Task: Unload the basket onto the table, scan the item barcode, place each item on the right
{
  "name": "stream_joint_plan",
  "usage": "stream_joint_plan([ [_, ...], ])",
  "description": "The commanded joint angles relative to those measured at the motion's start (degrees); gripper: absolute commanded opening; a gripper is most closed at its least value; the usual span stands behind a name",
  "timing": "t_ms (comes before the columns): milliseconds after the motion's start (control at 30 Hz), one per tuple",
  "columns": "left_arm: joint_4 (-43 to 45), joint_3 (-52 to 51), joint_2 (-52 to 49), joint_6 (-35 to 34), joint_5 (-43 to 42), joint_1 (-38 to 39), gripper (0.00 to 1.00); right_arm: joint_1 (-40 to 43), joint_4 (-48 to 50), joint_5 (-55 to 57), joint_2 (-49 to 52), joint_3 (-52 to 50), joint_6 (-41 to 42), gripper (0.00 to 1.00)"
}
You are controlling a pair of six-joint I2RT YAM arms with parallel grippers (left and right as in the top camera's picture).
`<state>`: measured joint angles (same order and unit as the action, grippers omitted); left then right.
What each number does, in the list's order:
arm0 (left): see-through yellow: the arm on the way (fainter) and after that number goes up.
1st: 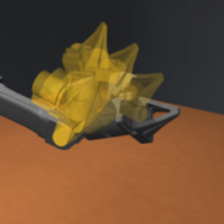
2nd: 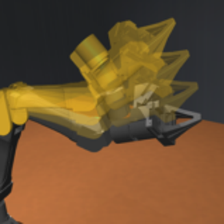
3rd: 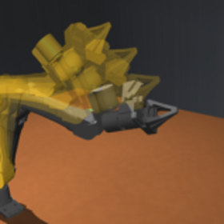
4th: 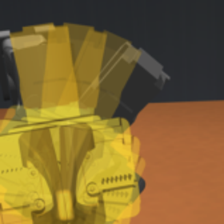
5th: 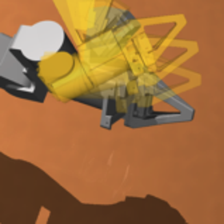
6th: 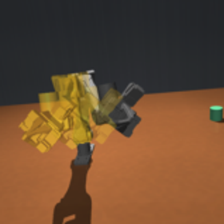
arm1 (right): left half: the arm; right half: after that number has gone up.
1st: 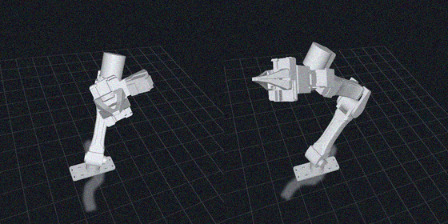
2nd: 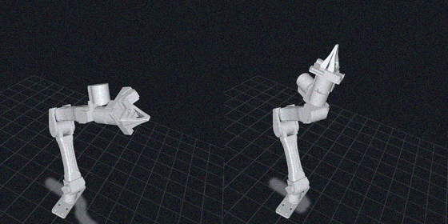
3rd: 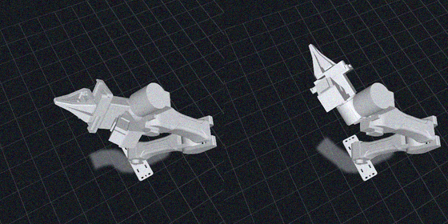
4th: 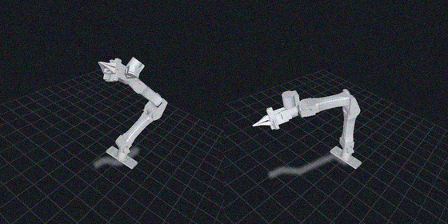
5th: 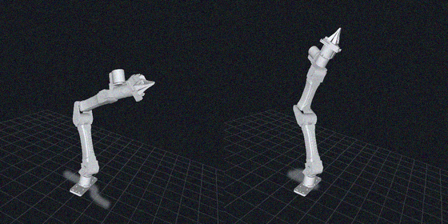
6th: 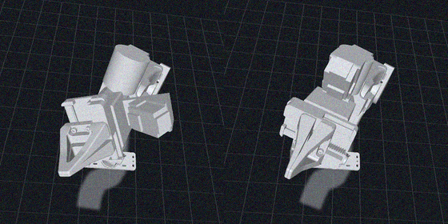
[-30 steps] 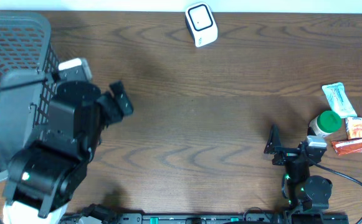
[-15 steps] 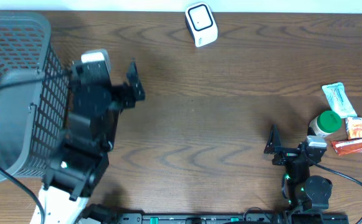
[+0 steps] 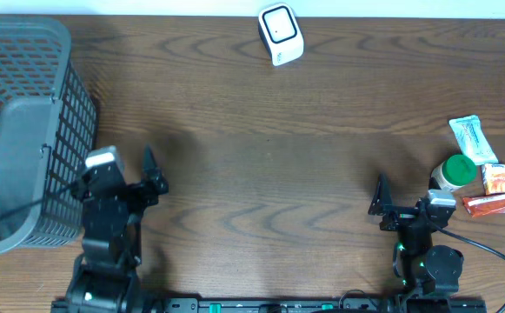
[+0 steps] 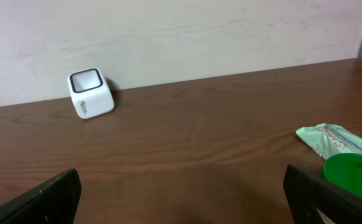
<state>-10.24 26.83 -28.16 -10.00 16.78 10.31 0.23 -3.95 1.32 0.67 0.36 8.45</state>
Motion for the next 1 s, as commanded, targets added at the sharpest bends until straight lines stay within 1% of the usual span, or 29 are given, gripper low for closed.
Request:
stream_joint_plan([
  [0, 0.09, -4.22, 5.42, 1.16, -2.78, -2.71, 0.98, -0.70, -0.20, 0.31, -0.37, -0.04, -0.83, 0.99],
  [100, 0.11, -6.71, 9.29, 1.16, -4.66, -4.59, 0.98, -0.70, -0.20, 0.31, -0.37, -0.04, -0.83, 0.99],
  [333, 0.57, -11.72, 13.57, 1.22, -3.43, -6.51, 0.98, -0.70, -0.20, 0.31, -0.37, -0.04, -0.83, 0.99],
  [600, 6.99, -19.37, 18.27, 1.22, -2.75, -6.54, 0.98, -0.70, -0.20, 0.31, -0.37, -0.04, -0.81, 0.99],
  [967, 7.19, -25.90, 23.43, 1.40, -1.01, -6.56, 0.98, -0.70, -0.20, 0.31, -0.35, -0.04, -0.83, 0.99],
])
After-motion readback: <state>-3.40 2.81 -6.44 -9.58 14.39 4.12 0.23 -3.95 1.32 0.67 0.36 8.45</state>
